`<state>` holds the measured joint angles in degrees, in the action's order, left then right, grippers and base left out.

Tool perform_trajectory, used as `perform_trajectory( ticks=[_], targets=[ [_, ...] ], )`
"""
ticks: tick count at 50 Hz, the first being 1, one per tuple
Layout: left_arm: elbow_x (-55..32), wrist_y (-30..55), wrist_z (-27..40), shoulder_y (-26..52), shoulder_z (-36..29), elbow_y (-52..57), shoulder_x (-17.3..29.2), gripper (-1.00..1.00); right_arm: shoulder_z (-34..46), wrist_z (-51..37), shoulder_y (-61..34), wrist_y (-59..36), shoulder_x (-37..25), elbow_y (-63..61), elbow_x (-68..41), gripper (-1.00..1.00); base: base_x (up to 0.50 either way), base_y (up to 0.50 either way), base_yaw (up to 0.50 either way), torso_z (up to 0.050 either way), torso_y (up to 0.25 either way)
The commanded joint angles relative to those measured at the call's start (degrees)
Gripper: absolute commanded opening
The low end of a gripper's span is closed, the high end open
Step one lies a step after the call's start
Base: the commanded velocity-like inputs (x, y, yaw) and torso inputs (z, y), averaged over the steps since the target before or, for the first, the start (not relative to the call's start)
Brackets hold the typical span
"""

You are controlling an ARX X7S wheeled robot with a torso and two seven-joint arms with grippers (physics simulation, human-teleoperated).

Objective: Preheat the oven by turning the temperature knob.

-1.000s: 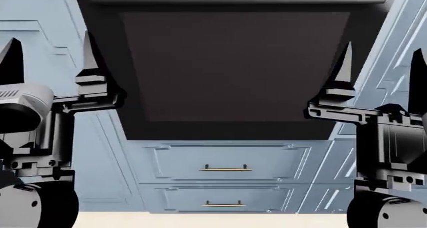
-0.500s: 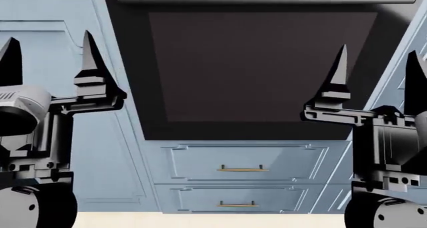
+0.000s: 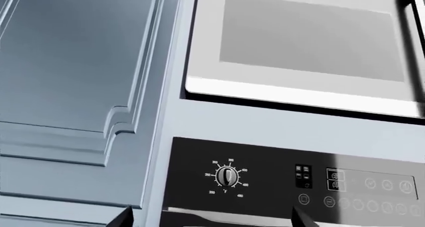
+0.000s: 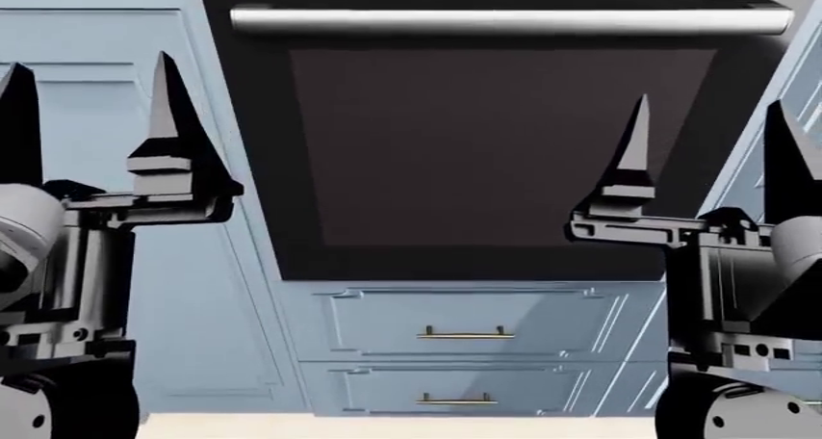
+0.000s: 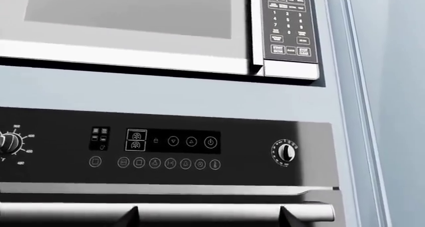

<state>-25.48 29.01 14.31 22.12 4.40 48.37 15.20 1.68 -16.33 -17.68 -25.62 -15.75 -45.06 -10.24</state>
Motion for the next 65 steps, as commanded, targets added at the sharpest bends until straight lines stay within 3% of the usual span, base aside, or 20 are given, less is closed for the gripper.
perform_trajectory(
  ticks=[1, 16, 65],
  targets=[
    [-1.0, -0.5, 0.5, -0.2, -0.1, 0.3, 0.5, 1.0, 0.3, -0.2, 0.2, 0.5, -0.4, 0.1, -0.2, 1.0, 0.0, 0.0, 0.0, 0.05, 0.0],
    [-1.2, 1.0, 2.4, 0.3, -0.8, 1.3, 1.8, 1.0, -0.2, -0.7, 0.1, 1.1, -0.4, 0.6, -1.5, 1.0, 0.27, 0.0, 0.0, 0.008, 0.0],
    [-3.1, 0.7, 4.9, 0.4, -2.3, 1.8, 3.8, 1.0, 1.5, -1.6, 0.8, 2.1, -1.9, 0.4, -1.7, 1.0, 0.08, 0.0, 0.0, 0.0, 0.0]
  ],
)
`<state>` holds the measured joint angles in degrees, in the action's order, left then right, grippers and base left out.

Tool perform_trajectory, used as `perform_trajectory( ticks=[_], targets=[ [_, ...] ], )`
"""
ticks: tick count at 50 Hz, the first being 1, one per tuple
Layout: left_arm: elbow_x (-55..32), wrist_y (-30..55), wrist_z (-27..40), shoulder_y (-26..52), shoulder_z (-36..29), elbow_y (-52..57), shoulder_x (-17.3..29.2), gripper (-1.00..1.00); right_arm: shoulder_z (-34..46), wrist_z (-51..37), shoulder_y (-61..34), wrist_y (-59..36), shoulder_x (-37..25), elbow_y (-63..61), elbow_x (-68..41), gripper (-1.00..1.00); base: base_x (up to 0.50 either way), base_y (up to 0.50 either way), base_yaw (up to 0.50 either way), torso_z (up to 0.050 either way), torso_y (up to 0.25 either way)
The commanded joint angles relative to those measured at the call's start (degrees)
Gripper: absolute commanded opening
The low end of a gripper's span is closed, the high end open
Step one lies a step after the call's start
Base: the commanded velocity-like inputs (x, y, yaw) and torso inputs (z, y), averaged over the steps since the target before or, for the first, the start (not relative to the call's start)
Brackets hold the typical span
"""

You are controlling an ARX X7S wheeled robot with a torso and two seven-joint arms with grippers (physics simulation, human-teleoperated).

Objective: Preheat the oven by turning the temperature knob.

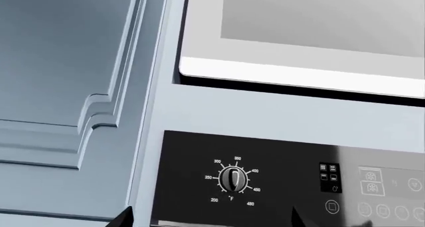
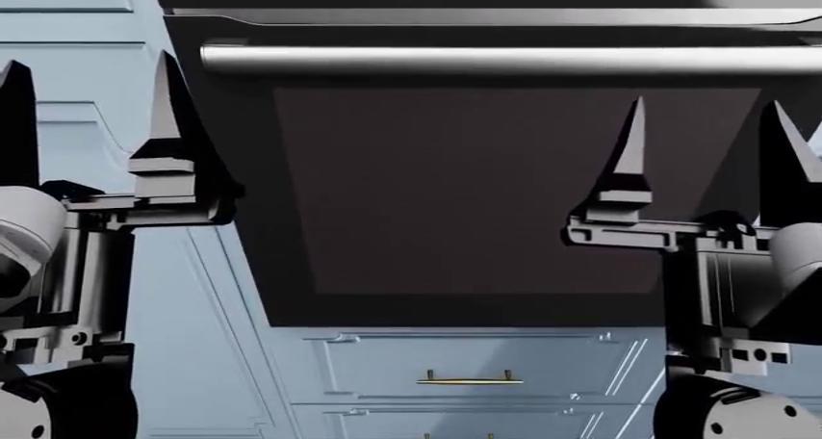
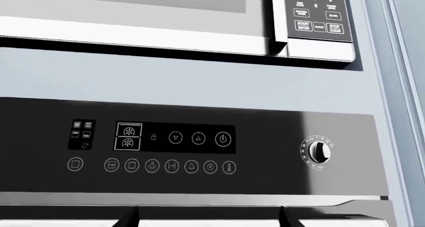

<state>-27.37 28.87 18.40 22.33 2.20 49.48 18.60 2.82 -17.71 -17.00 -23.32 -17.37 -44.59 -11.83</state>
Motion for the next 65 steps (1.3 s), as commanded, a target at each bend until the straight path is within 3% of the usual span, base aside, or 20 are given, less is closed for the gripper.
perform_trajectory(
  ticks=[1, 13, 18, 30, 35, 65],
  targets=[
    [-1.5, 1.4, 1.2, 0.3, -0.2, 1.1, 0.4, 1.0, 0.5, -0.2, 0.1, -0.2, -0.3, 0.1, 0.0, 1.0, 0.0, 0.0, 0.0, 0.0, 0.0],
    [-13.0, 13.6, 7.2, 6.1, -1.4, 9.2, 1.7, 1.0, 0.2, -0.6, 0.1, -1.5, -0.9, -1.3, -0.7, 1.0, 0.0, 0.0, 0.0, 0.0, 0.0],
    [-23.0, 18.5, 11.9, 11.6, 0.9, 10.0, 3.7, 1.0, 0.2, -0.8, 0.0, -1.7, -1.0, -1.5, -0.9, 1.0, 0.0, 0.0, 0.0, 0.0, 0.0],
    [-38.1, 30.3, 23.5, 27.0, 1.2, 2.1, 5.8, 1.0, 0.9, -0.8, 0.0, -0.9, -1.0, -0.2, -0.7, 1.0, 0.0, 0.0, 0.0, 0.0, 0.0],
    [-46.3, 36.7, 32.0, 33.4, 0.1, -3.1, 5.4, 1.0, 1.2, -0.8, 0.2, -0.8, -1.2, -0.1, -0.7, 1.0, 0.0, 0.0, 0.0, 0.0, 0.0],
    [-56.0, 44.4, 37.7, 56.2, -5.1, -23.4, 3.8, 1.0, 2.3, -1.1, 0.3, -0.8, -1.8, 0.5, -1.0, 1.0, 0.0, 0.0, 0.0, 0.0, 0.0]
  ],
)
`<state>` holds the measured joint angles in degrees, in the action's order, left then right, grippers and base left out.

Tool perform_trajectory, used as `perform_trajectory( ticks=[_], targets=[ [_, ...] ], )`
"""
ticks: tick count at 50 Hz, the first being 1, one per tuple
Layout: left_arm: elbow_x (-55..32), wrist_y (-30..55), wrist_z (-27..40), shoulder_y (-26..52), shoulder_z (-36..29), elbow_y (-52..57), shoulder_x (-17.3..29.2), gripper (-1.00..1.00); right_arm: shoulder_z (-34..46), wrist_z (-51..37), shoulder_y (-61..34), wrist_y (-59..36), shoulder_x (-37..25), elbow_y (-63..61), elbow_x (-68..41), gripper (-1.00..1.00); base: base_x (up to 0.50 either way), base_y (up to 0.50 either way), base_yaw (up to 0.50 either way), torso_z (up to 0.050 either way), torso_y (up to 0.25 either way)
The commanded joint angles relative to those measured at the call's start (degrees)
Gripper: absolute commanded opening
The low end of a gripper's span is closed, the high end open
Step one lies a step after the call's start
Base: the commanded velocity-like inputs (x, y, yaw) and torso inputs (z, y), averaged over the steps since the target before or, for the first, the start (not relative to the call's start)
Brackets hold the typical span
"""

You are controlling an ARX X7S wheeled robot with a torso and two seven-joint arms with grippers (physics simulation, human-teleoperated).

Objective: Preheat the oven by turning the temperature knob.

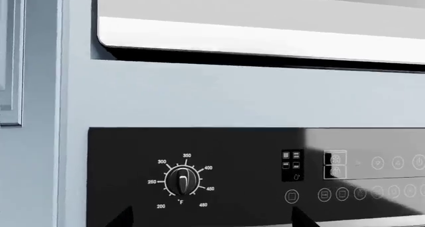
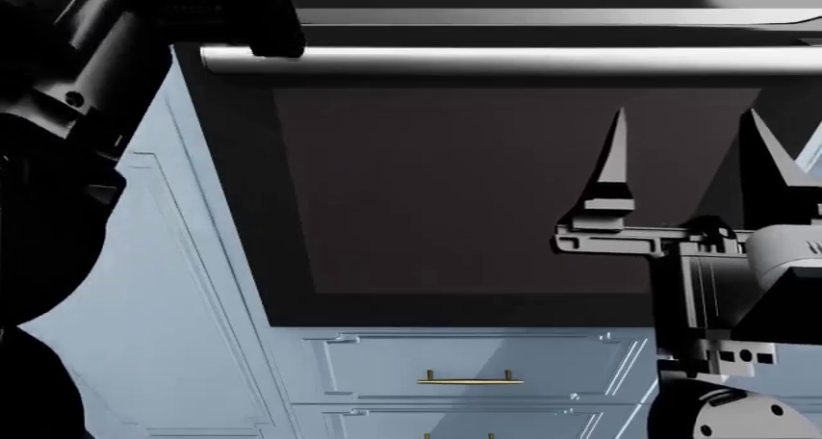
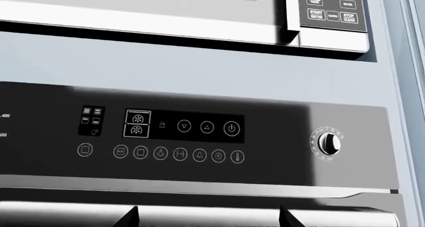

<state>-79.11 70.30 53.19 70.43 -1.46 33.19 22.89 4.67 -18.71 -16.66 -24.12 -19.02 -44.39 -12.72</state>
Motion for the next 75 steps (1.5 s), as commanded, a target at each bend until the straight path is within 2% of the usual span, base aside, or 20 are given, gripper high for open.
perform_trajectory(
  ticks=[1, 26, 61, 75],
  targets=[
    [-4.3, 3.0, 2.9, 8.3, -1.5, -7.5, -0.5, 1.0, 0.5, -0.1, -0.1, 0.0, -0.2, 0.3, 0.0, 1.0, 0.0, 0.0, 0.0, 0.0, 0.0],
    [9.5, -2.8, -7.5, 8.0, -8.9, -16.3, 0.0, 1.0, 0.9, -0.7, 0.2, 0.0, -0.8, 0.5, -0.2, 1.0, 0.0, 0.0, 0.0, 0.0, 0.0],
    [17.3, -7.7, -12.7, 9.6, -14.5, -26.3, -0.7, 1.0, 1.8, -1.2, -0.2, 0.4, -1.3, 1.1, -0.2, 1.0, 0.0, 0.0, 0.0, 0.0, 0.0],
    [20.9, -10.2, -16.1, 12.9, -17.6, -32.6, -2.5, 1.0, 1.9, -1.4, -0.3, 0.3, -1.5, 1.5, -0.6, 1.0, 0.0, 0.0, 0.0, 0.0, 0.0]
  ],
)
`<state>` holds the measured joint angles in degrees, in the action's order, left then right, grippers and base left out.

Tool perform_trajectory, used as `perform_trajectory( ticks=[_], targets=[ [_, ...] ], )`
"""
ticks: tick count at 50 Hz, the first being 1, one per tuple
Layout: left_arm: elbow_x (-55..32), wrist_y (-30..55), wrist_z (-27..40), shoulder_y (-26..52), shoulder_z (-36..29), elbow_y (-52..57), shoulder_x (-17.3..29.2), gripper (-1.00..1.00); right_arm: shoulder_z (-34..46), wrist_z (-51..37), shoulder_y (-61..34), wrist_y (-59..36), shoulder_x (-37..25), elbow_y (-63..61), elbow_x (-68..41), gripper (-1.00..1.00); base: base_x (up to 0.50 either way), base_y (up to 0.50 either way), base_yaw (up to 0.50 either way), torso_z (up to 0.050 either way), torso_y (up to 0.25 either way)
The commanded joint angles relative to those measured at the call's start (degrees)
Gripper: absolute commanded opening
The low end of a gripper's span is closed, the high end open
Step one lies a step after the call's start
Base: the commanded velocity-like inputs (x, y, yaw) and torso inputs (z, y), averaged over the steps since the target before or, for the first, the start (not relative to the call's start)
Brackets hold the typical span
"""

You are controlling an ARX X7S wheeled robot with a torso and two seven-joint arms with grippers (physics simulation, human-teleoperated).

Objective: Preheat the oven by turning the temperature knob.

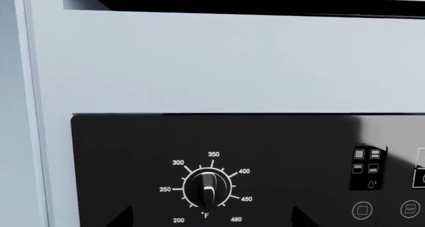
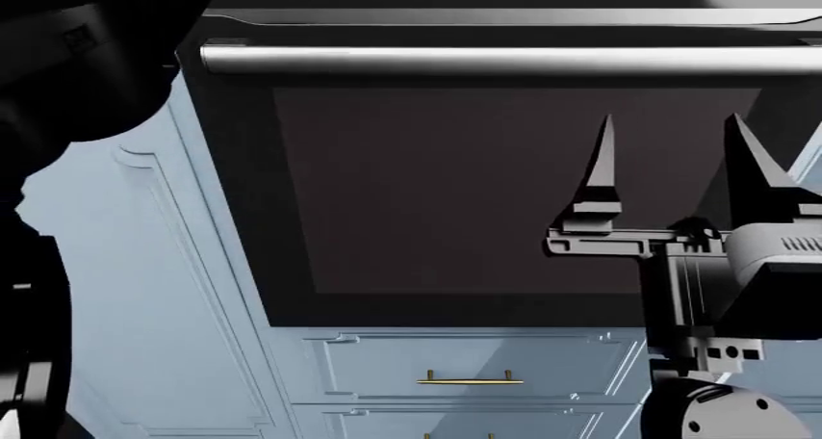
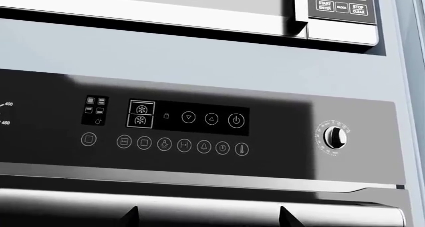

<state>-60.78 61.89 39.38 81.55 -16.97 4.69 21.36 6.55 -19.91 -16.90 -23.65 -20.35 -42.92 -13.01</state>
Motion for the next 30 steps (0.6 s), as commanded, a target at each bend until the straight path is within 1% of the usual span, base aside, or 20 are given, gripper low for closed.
perform_trajectory(
  ticks=[1, 15, 30],
  targets=[
    [2.9, -2.0, -2.6, 1.9, -2.4, -4.6, -1.0, 1.0, 0.0, -0.2, -0.1, -0.2, -0.2, -0.1, -0.4, 1.0, 0.0, 0.0, 0.0, 0.0, 0.0],
    [4.3, -3.8, -3.9, 3.0, -2.9, -7.7, -1.3, 1.0, 0.3, -0.3, 0.1, 0.2, -0.5, 0.2, -0.3, 1.0, 0.0, 0.0, 0.0, 0.0, 0.0],
    [6.2, -6.0, -5.7, 2.4, -4.6, -10.6, -1.8, 1.0, 0.7, -0.6, 0.3, 0.4, -0.8, 0.1, -0.3, 1.0, 0.0, 0.0, 0.0, 0.0, 0.0]
  ],
)
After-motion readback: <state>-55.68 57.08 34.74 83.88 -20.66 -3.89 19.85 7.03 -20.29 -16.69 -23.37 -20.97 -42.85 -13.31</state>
